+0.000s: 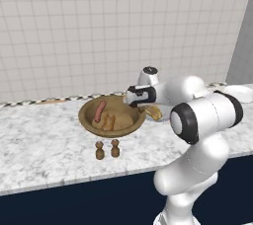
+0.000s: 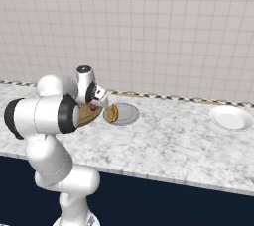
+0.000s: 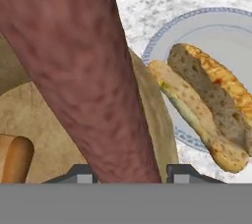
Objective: Place one bun and one sausage from the bowl on each plate.
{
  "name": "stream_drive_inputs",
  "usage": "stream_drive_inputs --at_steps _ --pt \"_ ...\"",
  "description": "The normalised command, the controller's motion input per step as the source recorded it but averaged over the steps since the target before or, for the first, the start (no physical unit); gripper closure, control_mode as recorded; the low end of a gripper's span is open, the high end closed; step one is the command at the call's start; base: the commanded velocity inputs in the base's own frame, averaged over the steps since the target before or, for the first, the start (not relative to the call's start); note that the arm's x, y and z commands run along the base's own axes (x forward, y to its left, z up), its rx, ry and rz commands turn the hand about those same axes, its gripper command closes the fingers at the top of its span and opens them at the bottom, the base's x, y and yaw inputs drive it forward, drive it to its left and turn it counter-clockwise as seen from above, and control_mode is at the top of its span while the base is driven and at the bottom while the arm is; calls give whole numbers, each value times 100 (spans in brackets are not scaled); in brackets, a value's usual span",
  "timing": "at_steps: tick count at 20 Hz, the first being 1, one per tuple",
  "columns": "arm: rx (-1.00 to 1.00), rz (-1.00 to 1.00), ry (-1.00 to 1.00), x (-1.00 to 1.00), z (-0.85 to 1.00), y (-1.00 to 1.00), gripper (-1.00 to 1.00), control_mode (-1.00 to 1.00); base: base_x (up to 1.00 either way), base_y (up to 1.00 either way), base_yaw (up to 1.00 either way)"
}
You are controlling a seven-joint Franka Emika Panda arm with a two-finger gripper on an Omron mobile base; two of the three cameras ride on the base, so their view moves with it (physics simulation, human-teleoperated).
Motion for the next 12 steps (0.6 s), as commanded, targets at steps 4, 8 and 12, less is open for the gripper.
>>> stream_drive_inputs --at_steps 4,8,12 --pt "-2 0 12 0 24 -74 100 -100 0 0 0" --pt "-7 0 23 1 2 -72 100 -100 0 0 0" --pt "-1 0 7 4 0 -83 100 -100 0 0 0"
